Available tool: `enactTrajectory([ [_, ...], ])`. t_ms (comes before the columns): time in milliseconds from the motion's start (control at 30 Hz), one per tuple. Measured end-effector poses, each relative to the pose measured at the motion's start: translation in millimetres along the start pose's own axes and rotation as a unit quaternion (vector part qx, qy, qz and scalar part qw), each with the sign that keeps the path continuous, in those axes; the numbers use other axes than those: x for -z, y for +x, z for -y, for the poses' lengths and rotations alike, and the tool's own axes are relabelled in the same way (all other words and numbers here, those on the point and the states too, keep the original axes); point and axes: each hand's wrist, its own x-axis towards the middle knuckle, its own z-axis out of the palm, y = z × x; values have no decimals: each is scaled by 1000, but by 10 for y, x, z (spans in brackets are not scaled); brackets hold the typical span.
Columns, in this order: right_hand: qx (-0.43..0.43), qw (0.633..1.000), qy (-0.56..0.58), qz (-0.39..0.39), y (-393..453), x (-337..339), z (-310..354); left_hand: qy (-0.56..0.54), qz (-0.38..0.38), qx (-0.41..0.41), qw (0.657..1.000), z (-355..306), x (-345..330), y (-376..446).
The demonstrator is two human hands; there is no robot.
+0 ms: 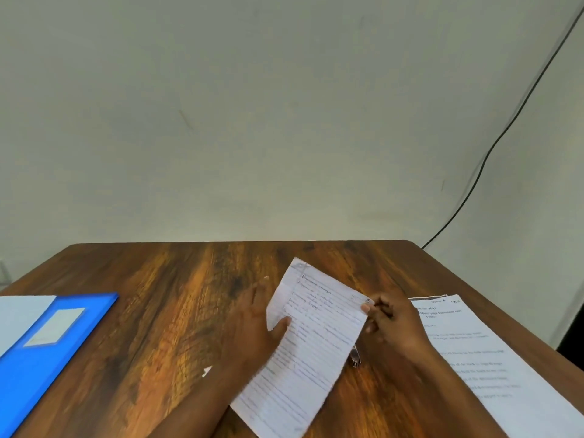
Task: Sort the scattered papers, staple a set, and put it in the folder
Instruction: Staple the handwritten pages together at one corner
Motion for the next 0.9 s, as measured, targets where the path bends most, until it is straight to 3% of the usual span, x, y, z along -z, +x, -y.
enactTrajectory([
  [67,-11,1000,13,11,14,70,-54,-48,64,42,996,1,-37,-25],
  [167,-29,999,44,9,-12,63,-98,-151,100,70,981,-52,-90,-90],
  [367,-95,985,144,-12,-119,-20,-114,-264,43,91,959,-213,-30,-145],
  [500,-94,980,167,43,-255,-14,-49,-340,32,123,932,-321,33,-188],
  [700,-99,979,123,132,-423,171,-31,-501,21,176,847,-571,25,-120],
  [900,-126,982,131,47,-393,611,-62,-491,88,180,848,-920,-83,-51],
])
